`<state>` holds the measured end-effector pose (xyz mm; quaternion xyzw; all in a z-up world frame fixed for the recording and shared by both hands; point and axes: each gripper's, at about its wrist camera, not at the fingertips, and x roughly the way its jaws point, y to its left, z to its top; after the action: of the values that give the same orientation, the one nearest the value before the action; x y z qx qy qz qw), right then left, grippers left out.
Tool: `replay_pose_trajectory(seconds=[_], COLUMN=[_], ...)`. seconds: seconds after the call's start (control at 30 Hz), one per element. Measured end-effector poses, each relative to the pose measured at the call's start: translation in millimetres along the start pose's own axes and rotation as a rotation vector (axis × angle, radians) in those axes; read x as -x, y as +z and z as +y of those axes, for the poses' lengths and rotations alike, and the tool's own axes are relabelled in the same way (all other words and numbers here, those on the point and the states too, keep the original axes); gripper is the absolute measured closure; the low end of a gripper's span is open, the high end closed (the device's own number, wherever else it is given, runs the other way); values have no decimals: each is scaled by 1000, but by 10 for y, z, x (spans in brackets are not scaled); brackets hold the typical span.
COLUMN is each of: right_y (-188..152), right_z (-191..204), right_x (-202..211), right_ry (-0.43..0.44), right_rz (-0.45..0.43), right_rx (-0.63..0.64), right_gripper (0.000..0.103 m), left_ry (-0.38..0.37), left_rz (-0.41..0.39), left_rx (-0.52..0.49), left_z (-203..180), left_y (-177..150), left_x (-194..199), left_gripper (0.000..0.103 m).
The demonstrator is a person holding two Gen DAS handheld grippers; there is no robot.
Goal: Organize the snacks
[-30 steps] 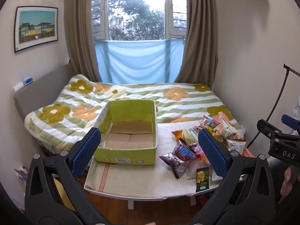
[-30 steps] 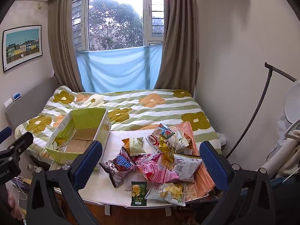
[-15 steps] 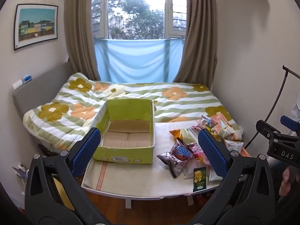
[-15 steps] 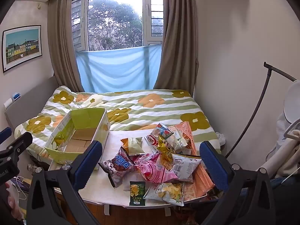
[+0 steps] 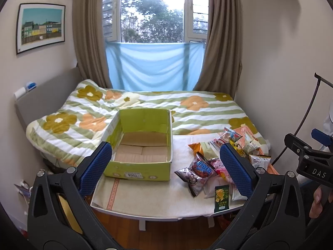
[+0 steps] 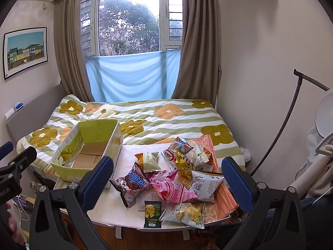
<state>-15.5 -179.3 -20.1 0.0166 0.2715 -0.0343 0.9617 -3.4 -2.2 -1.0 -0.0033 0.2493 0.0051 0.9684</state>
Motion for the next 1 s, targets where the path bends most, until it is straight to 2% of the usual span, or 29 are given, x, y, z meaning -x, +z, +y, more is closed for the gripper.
replay_pose_trajectory(seconds=[1.0], right_y=[-47], right_z=[35], right_x=[-2], right_ry=[1], right_rz=[4], right_rx=[2], right_gripper=[0], left_ry=[-16], left_rz=[12], left_rx=[8], left_z=[39], left_y=[-41], left_x=[-27], left_gripper=[0])
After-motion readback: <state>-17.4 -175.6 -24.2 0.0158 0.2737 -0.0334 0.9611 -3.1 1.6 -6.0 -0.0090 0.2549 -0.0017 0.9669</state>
